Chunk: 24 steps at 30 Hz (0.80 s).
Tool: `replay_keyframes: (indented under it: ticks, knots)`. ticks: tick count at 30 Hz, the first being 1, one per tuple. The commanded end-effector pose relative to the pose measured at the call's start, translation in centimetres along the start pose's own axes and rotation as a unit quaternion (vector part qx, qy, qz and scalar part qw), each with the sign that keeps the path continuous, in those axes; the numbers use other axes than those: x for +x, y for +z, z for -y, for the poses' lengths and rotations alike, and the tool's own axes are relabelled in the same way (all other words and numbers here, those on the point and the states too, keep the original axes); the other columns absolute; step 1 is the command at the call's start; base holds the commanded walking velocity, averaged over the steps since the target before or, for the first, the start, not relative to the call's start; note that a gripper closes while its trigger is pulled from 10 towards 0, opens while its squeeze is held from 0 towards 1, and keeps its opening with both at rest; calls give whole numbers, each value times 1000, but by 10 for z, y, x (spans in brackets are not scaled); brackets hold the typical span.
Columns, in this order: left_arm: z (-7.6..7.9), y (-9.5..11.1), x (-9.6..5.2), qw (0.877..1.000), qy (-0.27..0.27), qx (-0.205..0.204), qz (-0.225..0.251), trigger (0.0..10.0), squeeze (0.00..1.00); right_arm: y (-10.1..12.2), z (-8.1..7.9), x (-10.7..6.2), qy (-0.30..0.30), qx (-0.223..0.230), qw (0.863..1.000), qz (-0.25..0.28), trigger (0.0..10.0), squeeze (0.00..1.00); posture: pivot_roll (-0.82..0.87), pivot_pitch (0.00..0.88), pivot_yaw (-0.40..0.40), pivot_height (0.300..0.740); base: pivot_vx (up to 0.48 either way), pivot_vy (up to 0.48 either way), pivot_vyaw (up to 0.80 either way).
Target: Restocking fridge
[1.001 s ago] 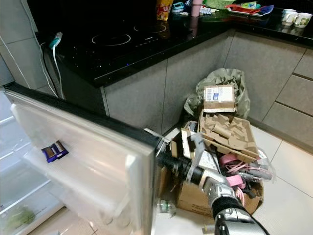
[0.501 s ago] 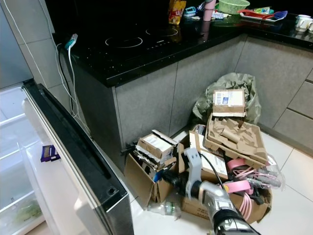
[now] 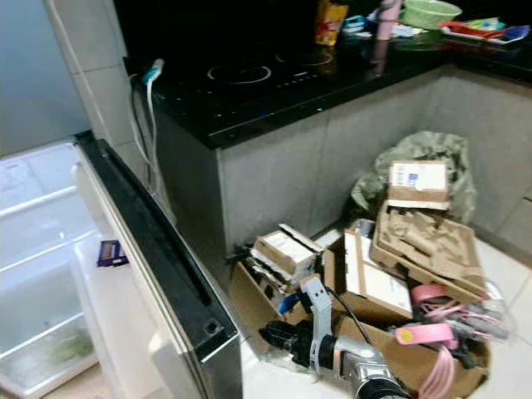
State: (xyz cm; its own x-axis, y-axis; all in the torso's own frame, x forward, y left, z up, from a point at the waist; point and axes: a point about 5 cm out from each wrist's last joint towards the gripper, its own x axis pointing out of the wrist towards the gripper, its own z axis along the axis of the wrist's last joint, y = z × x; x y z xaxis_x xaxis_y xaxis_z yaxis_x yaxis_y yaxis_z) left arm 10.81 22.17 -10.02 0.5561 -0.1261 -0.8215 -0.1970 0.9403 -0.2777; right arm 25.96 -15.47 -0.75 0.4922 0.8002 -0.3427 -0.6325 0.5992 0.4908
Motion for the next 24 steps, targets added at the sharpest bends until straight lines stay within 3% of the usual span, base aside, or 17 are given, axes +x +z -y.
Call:
replay_keyframes:
  ticks: [1,13,24]
  knots:
    - [2,-1,1,1000,-4,5,-3,10000,0,-1,0,-2,1,-9,1000,-6,10000,0,-77,0,-10,740,0,0,688]
    - [0,-3,0,1000,9,0,-8,10000,0,1,4,-5,-13,-16,1000,-6,10000,0,-76,0,-12,740,0,0,692]
    - [-5,-5,-2,1000,24,0,-19,10000,0,0,10,-8,-59,-8,998,-11,10000,0,-75,0,-11,740,0,0,0]
